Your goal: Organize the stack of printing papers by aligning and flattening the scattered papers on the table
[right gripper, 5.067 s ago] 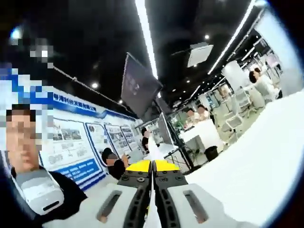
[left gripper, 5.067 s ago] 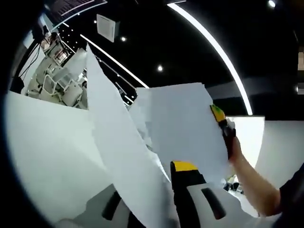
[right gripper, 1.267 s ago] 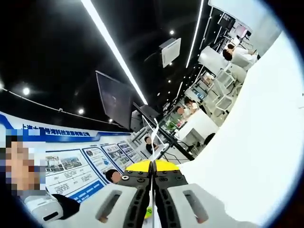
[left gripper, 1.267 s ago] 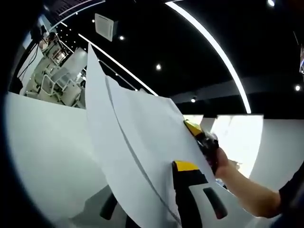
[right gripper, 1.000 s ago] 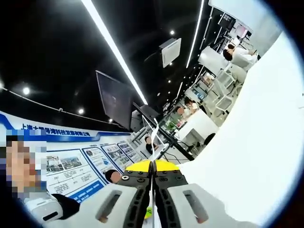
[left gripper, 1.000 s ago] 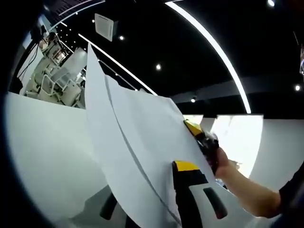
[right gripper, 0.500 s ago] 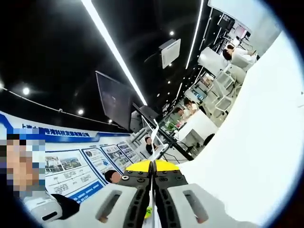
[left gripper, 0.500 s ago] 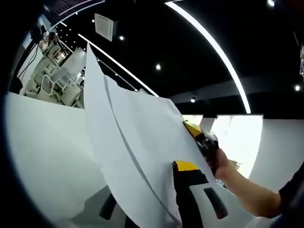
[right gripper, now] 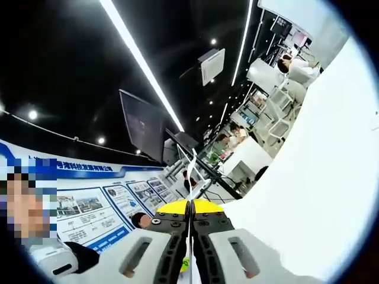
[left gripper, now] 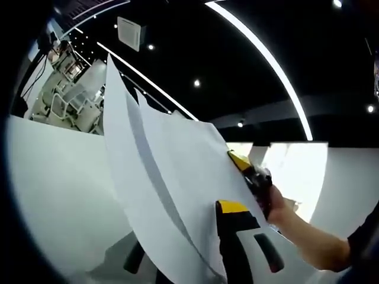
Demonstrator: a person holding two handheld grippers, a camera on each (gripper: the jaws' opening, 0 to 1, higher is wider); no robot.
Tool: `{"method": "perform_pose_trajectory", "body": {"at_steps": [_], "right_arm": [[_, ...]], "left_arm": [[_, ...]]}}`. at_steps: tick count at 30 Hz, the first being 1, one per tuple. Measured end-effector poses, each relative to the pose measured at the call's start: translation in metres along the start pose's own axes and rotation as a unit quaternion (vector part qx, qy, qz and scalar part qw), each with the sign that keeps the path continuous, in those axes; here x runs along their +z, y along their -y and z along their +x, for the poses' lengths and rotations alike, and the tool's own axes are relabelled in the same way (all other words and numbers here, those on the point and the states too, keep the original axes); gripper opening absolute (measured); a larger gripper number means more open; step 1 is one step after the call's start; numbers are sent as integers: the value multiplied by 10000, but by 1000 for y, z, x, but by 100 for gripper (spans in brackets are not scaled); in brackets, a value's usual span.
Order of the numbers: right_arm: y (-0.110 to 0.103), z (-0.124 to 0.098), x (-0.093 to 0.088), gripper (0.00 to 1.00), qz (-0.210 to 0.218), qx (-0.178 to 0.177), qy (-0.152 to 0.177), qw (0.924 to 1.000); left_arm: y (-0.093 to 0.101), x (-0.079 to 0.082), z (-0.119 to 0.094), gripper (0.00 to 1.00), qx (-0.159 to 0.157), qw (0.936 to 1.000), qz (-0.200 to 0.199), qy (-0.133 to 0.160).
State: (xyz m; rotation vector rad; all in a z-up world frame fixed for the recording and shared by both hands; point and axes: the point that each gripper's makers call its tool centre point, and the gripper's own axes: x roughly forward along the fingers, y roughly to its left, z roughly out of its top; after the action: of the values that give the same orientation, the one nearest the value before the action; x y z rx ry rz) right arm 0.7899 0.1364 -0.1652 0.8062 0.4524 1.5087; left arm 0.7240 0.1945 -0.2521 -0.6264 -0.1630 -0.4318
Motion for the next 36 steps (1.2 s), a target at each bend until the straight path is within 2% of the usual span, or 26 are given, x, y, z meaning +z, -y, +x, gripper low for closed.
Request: {"method": "perform_pose_trajectory", "body": {"at_steps": [16, 36], "right_arm": [[2, -1, -6, 0, 92, 1, 18, 10000], [8, 12, -12, 0, 262, 100, 18, 9996]], "left_arm": [[0, 0, 0, 21, -9, 10000, 15, -10], [0, 0, 0, 21, -15, 10000, 18, -20]]}}
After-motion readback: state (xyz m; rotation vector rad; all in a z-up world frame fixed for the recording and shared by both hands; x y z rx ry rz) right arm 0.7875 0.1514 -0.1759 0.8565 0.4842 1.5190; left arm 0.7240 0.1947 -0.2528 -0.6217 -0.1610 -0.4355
